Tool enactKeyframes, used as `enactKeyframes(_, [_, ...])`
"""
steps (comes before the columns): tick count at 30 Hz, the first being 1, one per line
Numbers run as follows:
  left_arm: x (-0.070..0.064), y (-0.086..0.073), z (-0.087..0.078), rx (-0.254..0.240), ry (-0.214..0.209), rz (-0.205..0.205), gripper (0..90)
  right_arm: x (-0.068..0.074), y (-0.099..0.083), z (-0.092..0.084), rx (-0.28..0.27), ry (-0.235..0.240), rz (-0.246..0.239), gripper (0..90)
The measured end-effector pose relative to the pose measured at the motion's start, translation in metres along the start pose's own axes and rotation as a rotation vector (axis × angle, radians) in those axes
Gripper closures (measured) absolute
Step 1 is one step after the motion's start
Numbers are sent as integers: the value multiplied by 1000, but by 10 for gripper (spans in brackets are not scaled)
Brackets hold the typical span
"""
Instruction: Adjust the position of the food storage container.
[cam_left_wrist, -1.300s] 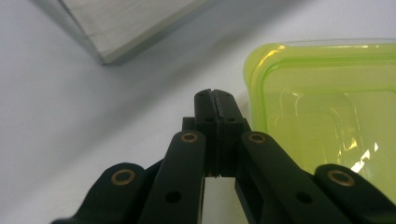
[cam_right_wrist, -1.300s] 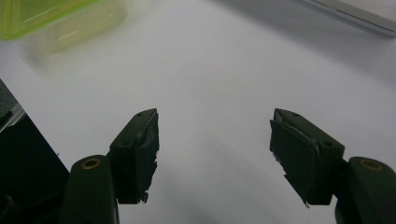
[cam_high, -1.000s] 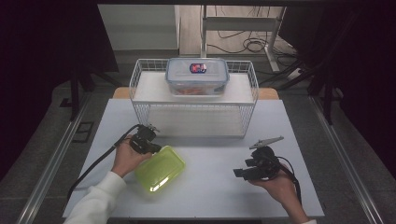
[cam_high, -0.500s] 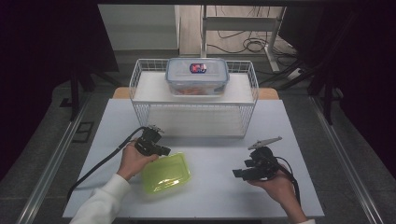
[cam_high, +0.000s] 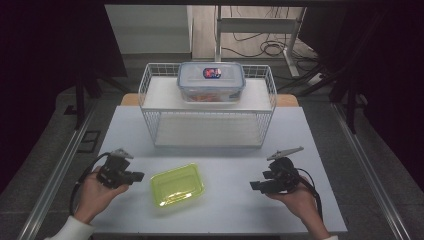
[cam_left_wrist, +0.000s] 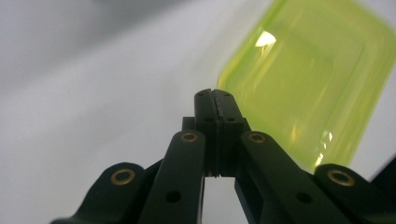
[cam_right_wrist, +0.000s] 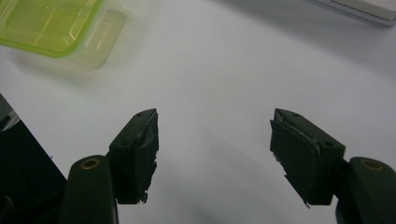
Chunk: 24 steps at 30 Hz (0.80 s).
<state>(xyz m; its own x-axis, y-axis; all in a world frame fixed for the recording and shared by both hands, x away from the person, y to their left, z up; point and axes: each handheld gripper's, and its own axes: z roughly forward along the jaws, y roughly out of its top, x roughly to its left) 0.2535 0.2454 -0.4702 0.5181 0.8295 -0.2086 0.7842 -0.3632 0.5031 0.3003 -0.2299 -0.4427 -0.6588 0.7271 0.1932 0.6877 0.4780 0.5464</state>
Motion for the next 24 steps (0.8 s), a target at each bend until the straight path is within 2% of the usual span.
enactKeyframes(3, [-3,-17,7,29,-27,-10,896,3,2,1,1,2,-11,325])
enactKeyframes(6, [-10,-20,17,61,-21,6,895,4,4,4,9,-1,-19,324])
enactKeyframes(17, [-11,1,39,79,-65,-29,895,-2,0,0,5,-22,1,324])
enactKeyframes(21, [-17,13,45,75,-45,-19,895,-4,-1,-1,1,-24,8,324])
enactKeyframes(23, [-17,19,47,57,-86,-40,895,-4,-1,-2,1,-22,5,324])
enactKeyframes(24, [-18,22,49,57,-78,-38,895,-4,0,-1,3,-23,5,324])
